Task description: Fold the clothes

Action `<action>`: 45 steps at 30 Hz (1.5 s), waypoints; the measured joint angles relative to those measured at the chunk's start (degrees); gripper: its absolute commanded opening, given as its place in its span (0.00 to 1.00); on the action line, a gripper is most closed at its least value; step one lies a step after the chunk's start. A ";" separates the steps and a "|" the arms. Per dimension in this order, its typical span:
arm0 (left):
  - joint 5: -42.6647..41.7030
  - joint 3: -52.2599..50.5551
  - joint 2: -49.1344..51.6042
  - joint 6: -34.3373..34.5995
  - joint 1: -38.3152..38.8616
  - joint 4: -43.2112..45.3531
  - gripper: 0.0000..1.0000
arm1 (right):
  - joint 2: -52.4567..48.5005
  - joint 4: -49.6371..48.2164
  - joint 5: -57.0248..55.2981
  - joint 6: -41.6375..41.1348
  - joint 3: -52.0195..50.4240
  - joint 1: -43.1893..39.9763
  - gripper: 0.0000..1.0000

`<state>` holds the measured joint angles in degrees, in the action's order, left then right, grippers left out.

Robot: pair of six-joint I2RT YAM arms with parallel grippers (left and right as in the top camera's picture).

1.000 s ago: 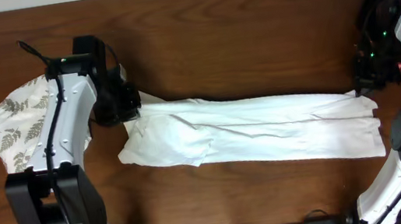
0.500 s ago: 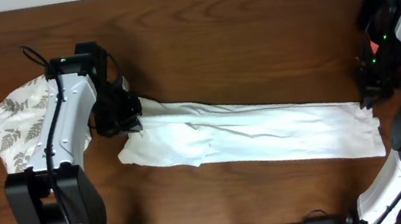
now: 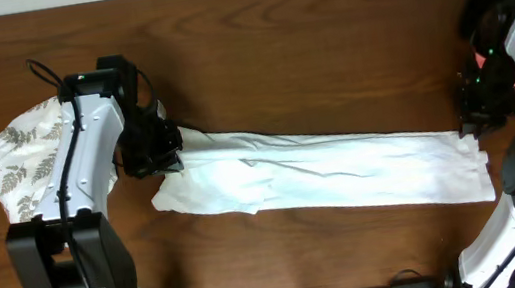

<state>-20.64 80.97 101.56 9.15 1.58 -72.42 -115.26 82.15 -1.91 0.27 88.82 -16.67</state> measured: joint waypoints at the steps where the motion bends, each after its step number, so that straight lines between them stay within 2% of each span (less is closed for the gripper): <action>1: 0.00 0.00 0.00 0.00 0.02 0.00 0.06 | 0.00 -2.12 0.02 -0.02 -1.27 0.00 0.21; 7: 0.00 0.00 0.00 -0.07 0.00 0.07 0.06 | 0.00 -11.04 0.15 -0.37 -7.04 0.00 0.25; 16: 0.00 0.00 0.00 -0.13 0.00 0.09 0.06 | 0.00 -13.05 -0.17 -0.94 -8.33 0.00 0.34; 33: 0.00 0.00 0.00 -0.13 0.00 0.17 0.06 | 0.00 -14.97 -0.59 -0.94 -8.70 -0.20 0.33; 37: 0.00 0.00 0.00 -0.13 0.00 0.17 0.06 | 0.00 -16.31 -0.68 -0.96 -10.25 -0.20 0.30; 39: 0.00 0.00 0.00 -0.13 0.00 0.17 0.06 | 0.00 -17.40 -0.68 -0.87 -11.30 -0.20 0.19; 41: 0.00 0.00 0.00 -0.13 0.00 0.20 0.06 | 0.00 -18.14 -0.72 -1.44 -12.44 -0.20 0.01; 45: 0.00 0.00 0.00 -0.13 0.00 0.20 0.06 | 0.00 -18.69 -0.61 -1.55 -12.92 -0.20 0.01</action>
<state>-20.64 80.97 101.56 9.02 1.58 -72.23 -115.26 63.46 -2.52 -1.28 75.90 -16.86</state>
